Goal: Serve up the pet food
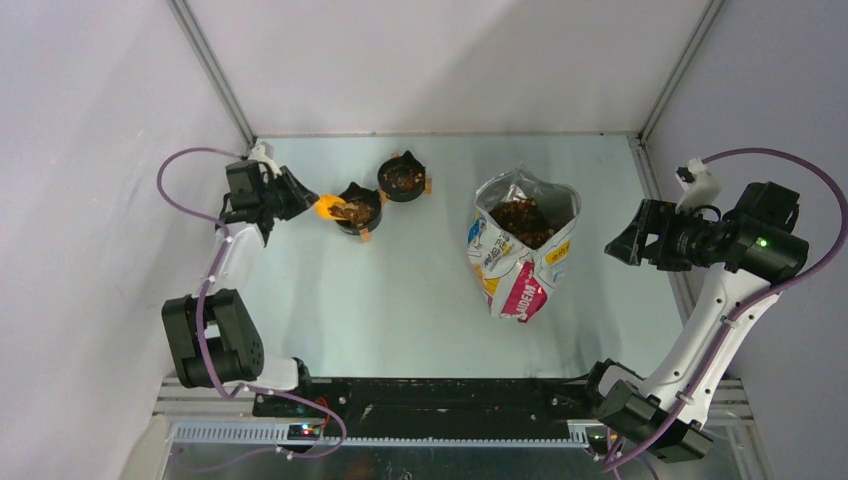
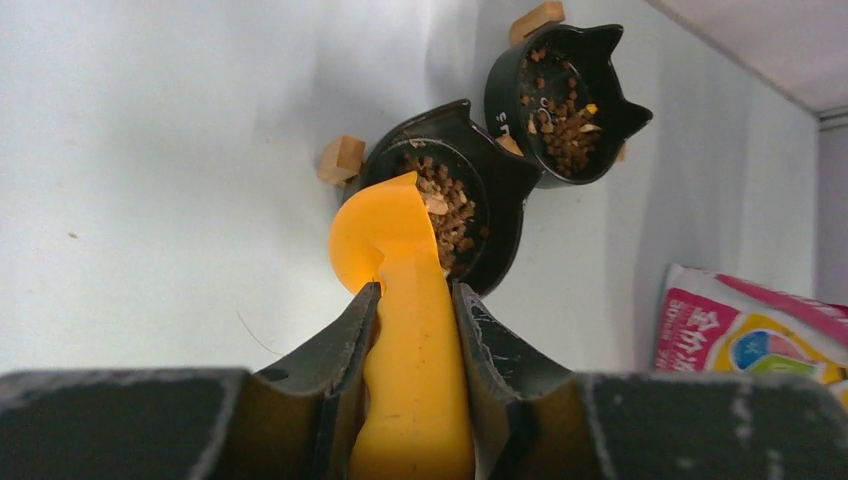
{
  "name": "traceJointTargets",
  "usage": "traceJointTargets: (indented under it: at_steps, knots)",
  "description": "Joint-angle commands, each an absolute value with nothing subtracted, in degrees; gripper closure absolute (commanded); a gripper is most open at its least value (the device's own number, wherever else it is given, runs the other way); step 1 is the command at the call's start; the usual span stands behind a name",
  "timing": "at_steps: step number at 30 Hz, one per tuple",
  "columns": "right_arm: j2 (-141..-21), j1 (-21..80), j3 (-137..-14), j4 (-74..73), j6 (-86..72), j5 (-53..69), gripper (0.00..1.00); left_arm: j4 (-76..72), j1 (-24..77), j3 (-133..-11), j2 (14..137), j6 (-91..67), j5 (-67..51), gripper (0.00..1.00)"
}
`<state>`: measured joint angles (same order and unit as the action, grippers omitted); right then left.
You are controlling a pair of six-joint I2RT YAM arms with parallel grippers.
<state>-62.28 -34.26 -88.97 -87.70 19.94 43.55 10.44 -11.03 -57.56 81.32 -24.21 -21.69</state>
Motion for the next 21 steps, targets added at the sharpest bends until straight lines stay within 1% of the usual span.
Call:
traceJointTargets:
  at_steps: [1, 7, 21]
  knots:
    - [-61.8, -34.4, -88.9, -87.3, 19.8, 44.6, 0.20, 16.5, -8.2, -60.9, 78.7, -13.2, -11.1, 1.00]
    - [-61.7, -34.4, -88.9, -87.3, 19.6, 45.0, 0.20, 18.8, -4.8, -63.6, 76.5, -7.6, -7.6, 1.00]
    - [-60.7, -34.4, -89.4, -88.6, 20.6, 44.8, 0.20, 21.7, -2.8, -70.2, 75.1, -4.7, -8.4, 1.00]
